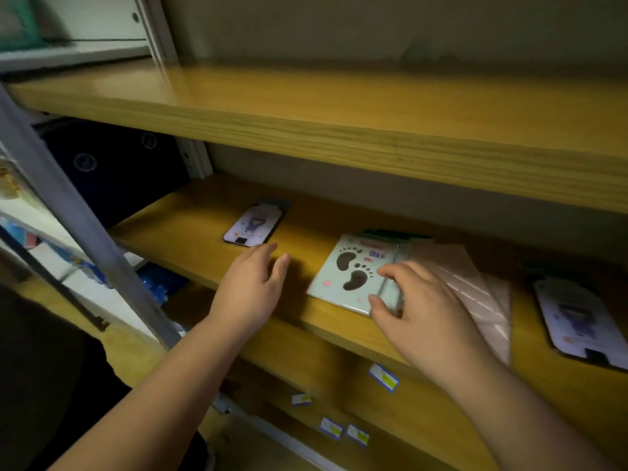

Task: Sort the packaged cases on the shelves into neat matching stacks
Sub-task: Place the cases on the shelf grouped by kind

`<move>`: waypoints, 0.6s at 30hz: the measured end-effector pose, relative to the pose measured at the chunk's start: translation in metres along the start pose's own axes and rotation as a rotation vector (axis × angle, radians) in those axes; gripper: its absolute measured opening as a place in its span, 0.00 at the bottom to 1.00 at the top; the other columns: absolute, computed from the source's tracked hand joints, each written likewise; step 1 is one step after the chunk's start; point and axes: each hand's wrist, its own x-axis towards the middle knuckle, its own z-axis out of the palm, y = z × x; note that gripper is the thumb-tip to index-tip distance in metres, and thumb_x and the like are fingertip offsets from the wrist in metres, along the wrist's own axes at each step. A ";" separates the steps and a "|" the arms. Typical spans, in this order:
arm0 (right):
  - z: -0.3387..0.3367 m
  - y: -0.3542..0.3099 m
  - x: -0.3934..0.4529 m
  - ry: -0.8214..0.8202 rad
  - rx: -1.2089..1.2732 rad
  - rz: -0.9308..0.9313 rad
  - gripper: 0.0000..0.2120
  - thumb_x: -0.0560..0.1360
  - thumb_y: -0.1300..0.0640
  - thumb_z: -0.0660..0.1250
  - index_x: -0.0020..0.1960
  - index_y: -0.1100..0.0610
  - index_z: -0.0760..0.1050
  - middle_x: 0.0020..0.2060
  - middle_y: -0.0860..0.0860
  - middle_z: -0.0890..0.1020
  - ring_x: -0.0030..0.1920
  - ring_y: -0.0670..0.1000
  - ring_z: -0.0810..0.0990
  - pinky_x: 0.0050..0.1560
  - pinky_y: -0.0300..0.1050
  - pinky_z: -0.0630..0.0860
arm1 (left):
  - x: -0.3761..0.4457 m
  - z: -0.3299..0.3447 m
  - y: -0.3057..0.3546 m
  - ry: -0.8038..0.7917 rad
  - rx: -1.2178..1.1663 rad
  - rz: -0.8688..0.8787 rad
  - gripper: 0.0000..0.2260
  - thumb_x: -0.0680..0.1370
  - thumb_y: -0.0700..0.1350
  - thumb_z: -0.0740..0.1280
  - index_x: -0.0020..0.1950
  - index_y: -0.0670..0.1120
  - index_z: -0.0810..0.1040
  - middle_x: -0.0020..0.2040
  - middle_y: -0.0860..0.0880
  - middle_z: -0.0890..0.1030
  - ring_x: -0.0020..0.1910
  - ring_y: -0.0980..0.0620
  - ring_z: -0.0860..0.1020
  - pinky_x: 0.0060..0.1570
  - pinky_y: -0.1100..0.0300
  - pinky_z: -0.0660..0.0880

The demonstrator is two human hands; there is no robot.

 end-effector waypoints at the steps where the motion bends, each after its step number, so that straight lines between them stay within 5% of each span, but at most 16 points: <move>1: 0.004 -0.004 0.004 0.013 -0.010 0.018 0.19 0.75 0.46 0.67 0.64 0.50 0.75 0.60 0.46 0.78 0.60 0.48 0.75 0.58 0.44 0.71 | 0.016 0.001 -0.009 0.010 0.024 0.000 0.25 0.83 0.60 0.57 0.76 0.50 0.70 0.72 0.49 0.75 0.72 0.49 0.71 0.66 0.53 0.69; 6: 0.021 -0.021 0.014 0.038 -0.049 0.074 0.19 0.75 0.47 0.68 0.64 0.50 0.75 0.60 0.45 0.78 0.59 0.48 0.75 0.57 0.44 0.72 | 0.090 -0.002 -0.049 0.003 0.144 0.036 0.18 0.83 0.56 0.59 0.69 0.52 0.77 0.68 0.46 0.77 0.66 0.44 0.72 0.63 0.49 0.70; 12: 0.031 -0.032 0.023 0.062 -0.095 0.144 0.20 0.75 0.45 0.65 0.65 0.49 0.75 0.60 0.46 0.77 0.60 0.49 0.74 0.56 0.46 0.73 | 0.124 -0.001 -0.069 -0.149 0.512 -0.038 0.33 0.77 0.71 0.54 0.69 0.46 0.72 0.61 0.40 0.80 0.59 0.40 0.76 0.58 0.47 0.72; 18: 0.034 -0.037 0.030 0.093 -0.128 0.243 0.19 0.75 0.46 0.66 0.64 0.51 0.76 0.58 0.50 0.78 0.59 0.53 0.74 0.58 0.49 0.73 | 0.112 -0.004 -0.049 -0.127 0.309 -0.034 0.39 0.69 0.71 0.71 0.69 0.45 0.71 0.60 0.41 0.78 0.57 0.40 0.77 0.46 0.53 0.71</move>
